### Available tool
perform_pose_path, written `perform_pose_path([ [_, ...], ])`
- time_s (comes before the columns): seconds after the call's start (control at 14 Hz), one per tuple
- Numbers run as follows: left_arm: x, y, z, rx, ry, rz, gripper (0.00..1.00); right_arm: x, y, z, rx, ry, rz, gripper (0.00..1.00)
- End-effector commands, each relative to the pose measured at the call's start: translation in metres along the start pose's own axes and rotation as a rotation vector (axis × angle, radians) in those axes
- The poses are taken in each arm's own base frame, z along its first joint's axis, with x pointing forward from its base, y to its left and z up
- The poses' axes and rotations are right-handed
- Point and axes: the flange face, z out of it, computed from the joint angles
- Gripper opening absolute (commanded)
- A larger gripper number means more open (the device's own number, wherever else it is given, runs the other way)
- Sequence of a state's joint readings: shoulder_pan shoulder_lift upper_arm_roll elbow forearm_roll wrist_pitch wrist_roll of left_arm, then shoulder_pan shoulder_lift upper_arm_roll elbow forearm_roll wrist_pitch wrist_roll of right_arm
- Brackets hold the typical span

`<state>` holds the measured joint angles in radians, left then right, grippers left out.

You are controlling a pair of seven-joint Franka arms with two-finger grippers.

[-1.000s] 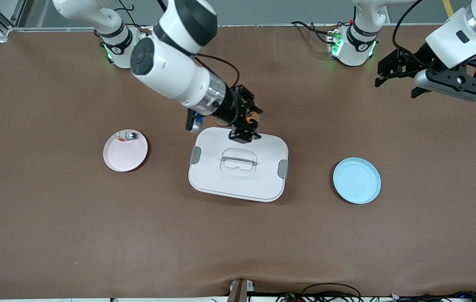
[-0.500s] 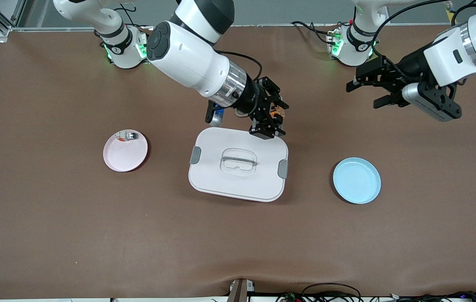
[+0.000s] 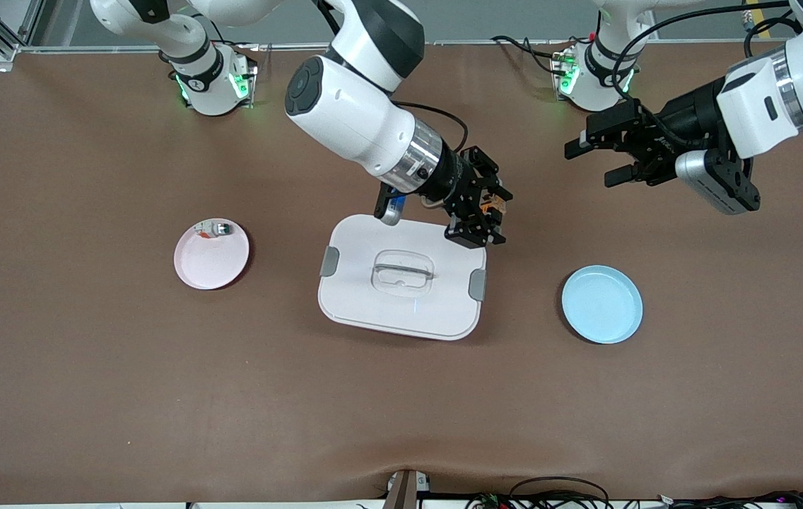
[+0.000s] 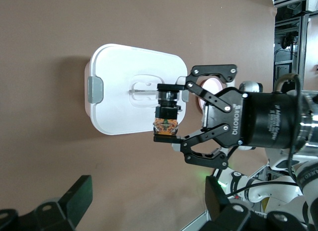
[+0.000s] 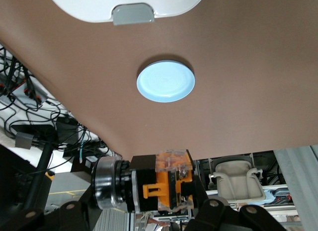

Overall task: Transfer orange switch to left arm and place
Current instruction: 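Carry the switch above the box while the left gripper approaches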

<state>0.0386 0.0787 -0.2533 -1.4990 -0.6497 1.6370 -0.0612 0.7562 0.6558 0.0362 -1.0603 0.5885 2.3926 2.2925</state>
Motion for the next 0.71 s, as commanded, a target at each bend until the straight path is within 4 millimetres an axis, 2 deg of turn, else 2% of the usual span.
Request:
perform_pose_path([
  [0.0, 0.015, -0.003, 0.011, -0.016, 0.03, 0.003, 1.0, -0.01, -0.002, -0.003, 0.02, -0.038, 0.02, 0.0],
  [0.36, 0.031, 0.006, 0.03, -0.028, 0.098, 0.018, 1.0, -0.016, -0.004, -0.01, 0.029, -0.053, 0.036, 0.0],
  [0.57, 0.034, 0.016, 0.048, -0.03, 0.096, 0.061, 1.0, -0.02, -0.003, -0.012, 0.031, -0.062, 0.036, 0.0],
  [0.64, 0.035, 0.019, 0.058, -0.032, 0.082, 0.066, 0.96, -0.02, -0.003, -0.013, 0.031, -0.063, 0.035, 0.0],
])
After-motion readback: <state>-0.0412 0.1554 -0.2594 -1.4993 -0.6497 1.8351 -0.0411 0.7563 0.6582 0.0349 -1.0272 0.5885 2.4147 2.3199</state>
